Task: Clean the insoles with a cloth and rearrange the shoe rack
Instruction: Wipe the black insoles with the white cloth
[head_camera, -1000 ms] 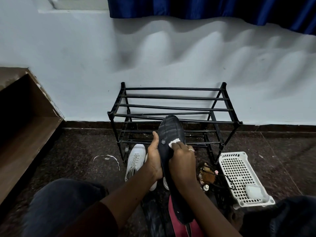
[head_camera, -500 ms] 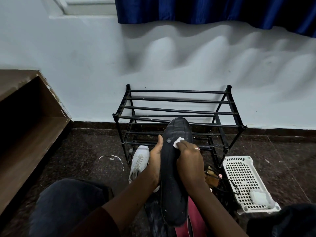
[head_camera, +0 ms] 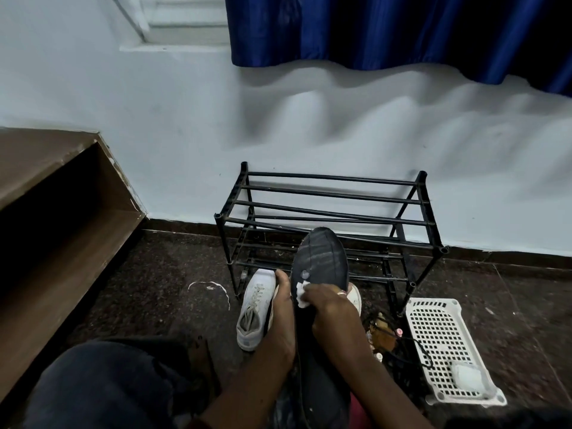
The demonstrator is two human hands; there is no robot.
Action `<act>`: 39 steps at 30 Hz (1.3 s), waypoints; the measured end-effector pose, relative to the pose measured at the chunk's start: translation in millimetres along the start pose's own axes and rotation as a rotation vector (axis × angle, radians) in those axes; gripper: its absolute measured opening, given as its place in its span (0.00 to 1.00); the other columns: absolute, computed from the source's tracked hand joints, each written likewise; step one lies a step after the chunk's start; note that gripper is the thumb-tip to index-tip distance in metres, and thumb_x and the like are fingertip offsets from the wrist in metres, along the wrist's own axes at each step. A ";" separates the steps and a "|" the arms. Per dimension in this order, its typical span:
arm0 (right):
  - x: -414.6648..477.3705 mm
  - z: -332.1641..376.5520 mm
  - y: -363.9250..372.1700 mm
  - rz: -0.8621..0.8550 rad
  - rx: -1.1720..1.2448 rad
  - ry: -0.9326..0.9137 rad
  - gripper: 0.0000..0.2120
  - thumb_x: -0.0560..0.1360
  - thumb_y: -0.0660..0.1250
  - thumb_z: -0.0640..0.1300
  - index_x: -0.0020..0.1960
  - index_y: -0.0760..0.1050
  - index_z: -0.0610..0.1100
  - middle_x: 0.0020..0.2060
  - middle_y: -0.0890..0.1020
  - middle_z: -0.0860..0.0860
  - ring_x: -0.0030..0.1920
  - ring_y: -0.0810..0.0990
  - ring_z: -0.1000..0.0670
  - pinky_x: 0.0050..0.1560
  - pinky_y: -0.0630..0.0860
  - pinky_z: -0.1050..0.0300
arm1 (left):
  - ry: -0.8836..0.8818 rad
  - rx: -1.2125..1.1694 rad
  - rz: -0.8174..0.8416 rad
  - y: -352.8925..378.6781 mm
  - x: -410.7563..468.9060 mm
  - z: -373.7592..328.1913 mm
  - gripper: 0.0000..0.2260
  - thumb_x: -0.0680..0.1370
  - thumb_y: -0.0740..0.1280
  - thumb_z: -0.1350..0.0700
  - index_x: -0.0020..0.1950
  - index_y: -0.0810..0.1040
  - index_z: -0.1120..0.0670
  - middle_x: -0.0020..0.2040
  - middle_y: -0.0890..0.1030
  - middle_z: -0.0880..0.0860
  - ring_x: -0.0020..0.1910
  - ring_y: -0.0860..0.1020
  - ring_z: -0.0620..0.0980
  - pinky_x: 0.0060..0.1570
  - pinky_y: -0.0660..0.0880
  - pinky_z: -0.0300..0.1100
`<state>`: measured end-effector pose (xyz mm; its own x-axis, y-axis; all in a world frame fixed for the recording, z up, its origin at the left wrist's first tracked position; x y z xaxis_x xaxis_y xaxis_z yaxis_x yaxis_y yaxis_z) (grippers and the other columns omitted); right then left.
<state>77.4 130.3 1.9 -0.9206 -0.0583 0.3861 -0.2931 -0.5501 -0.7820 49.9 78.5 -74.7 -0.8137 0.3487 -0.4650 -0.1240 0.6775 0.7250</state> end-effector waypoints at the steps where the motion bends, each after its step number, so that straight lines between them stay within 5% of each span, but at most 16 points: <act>1: 6.4 -0.5 -2.2 0.005 -0.002 0.010 0.14 0.57 0.64 0.28 0.37 0.77 0.42 0.36 0.82 0.49 0.38 0.80 0.47 0.36 0.70 0.62 | 0.006 0.002 -0.039 0.5 -3.6 -0.7 0.35 0.76 0.51 0.34 0.49 0.83 0.62 0.47 0.82 0.61 0.46 0.82 0.55 0.49 0.79 0.44; 3: 20.3 0.9 -7.9 -0.022 -0.029 0.040 0.11 0.60 0.63 0.30 0.37 0.77 0.42 0.35 0.81 0.49 0.38 0.79 0.47 0.39 0.66 0.60 | 0.033 0.039 -0.083 7.3 -12.1 -7.0 0.35 0.75 0.55 0.35 0.64 0.75 0.64 0.62 0.76 0.65 0.62 0.75 0.59 0.67 0.67 0.51; 5: 30.0 5.8 -12.1 -0.046 -0.045 0.036 0.10 0.63 0.59 0.33 0.39 0.77 0.42 0.37 0.82 0.48 0.39 0.79 0.46 0.42 0.66 0.59 | 0.037 0.024 -0.060 15.7 -14.7 -12.9 0.35 0.76 0.55 0.36 0.70 0.69 0.64 0.68 0.71 0.65 0.68 0.70 0.60 0.71 0.61 0.52; 9: 27.0 14.1 -13.8 -0.071 -0.092 0.039 0.11 0.61 0.58 0.33 0.37 0.75 0.43 0.34 0.80 0.50 0.37 0.78 0.46 0.38 0.67 0.60 | 0.025 0.002 -0.062 15.2 -11.9 -18.5 0.28 0.80 0.52 0.40 0.52 0.79 0.63 0.46 0.81 0.61 0.41 0.83 0.53 0.40 0.80 0.41; 16: 15.4 7.8 -11.8 0.032 0.046 0.114 0.12 0.57 0.60 0.26 0.32 0.74 0.41 0.28 0.76 0.46 0.32 0.75 0.46 0.30 0.62 0.64 | 0.028 -0.046 -0.041 8.7 -10.8 -9.1 0.27 0.77 0.56 0.42 0.34 0.83 0.61 0.33 0.81 0.57 0.29 0.82 0.49 0.27 0.77 0.35; 19: 19.5 6.7 -10.9 0.007 0.016 0.111 0.12 0.58 0.65 0.24 0.33 0.74 0.40 0.28 0.76 0.45 0.31 0.75 0.45 0.30 0.62 0.65 | 0.049 -0.075 0.009 13.5 -12.0 -11.6 0.24 0.72 0.59 0.43 0.34 0.84 0.60 0.35 0.83 0.57 0.33 0.83 0.50 0.30 0.79 0.37; 24: 20.4 14.1 -9.0 -0.054 0.000 0.095 0.13 0.58 0.67 0.24 0.37 0.76 0.39 0.31 0.78 0.45 0.33 0.77 0.43 0.30 0.70 0.60 | 0.039 -0.085 -0.094 0.8 -16.5 -11.1 0.24 0.80 0.54 0.44 0.49 0.81 0.62 0.45 0.81 0.59 0.40 0.83 0.52 0.40 0.80 0.40; 28: 14.7 11.2 5.7 0.090 0.077 0.084 0.12 0.61 0.60 0.26 0.36 0.77 0.40 0.31 0.78 0.45 0.36 0.76 0.43 0.34 0.63 0.62 | 0.103 -0.069 -0.169 -8.2 -17.0 -20.8 0.21 0.79 0.58 0.48 0.37 0.82 0.59 0.33 0.82 0.55 0.31 0.82 0.47 0.33 0.78 0.34; 32: 9.9 12.0 10.0 0.226 0.115 0.051 0.14 0.63 0.61 0.28 0.39 0.81 0.41 0.36 0.82 0.44 0.41 0.79 0.45 0.39 0.70 0.61 | 0.157 -0.011 -0.142 2.4 -19.0 -30.5 0.34 0.84 0.49 0.52 0.24 0.82 0.57 0.28 0.82 0.52 0.26 0.80 0.44 0.26 0.75 0.32; 36: 25.9 7.1 -7.1 0.024 0.141 0.116 0.10 0.65 0.68 0.28 0.41 0.82 0.41 0.35 0.84 0.46 0.35 0.81 0.46 0.39 0.68 0.64 | 0.092 -0.024 -0.104 -4.7 -10.7 -22.5 0.29 0.82 0.51 0.47 0.36 0.85 0.60 0.36 0.83 0.57 0.35 0.83 0.49 0.35 0.79 0.36; 39: 34.7 6.9 2.9 0.019 0.059 0.099 0.11 0.64 0.67 0.27 0.43 0.81 0.37 0.42 0.83 0.42 0.41 0.81 0.40 0.44 0.74 0.57 | 0.061 -0.052 -0.089 1.0 -14.4 -20.0 0.28 0.82 0.52 0.44 0.42 0.85 0.60 0.42 0.82 0.58 0.40 0.83 0.51 0.40 0.80 0.37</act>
<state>46.3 121.0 16.4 -0.9477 0.0116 0.3190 -0.2623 -0.5977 -0.7576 50.1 61.2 -57.2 -0.8311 0.2479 -0.4979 -0.2248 0.6690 0.7084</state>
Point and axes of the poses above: each hand's wrist, its own x-axis towards the middle knuckle, its own y-axis out of the palm, z = x × y, the point moved 7 cm from there along x, towards the middle knuckle
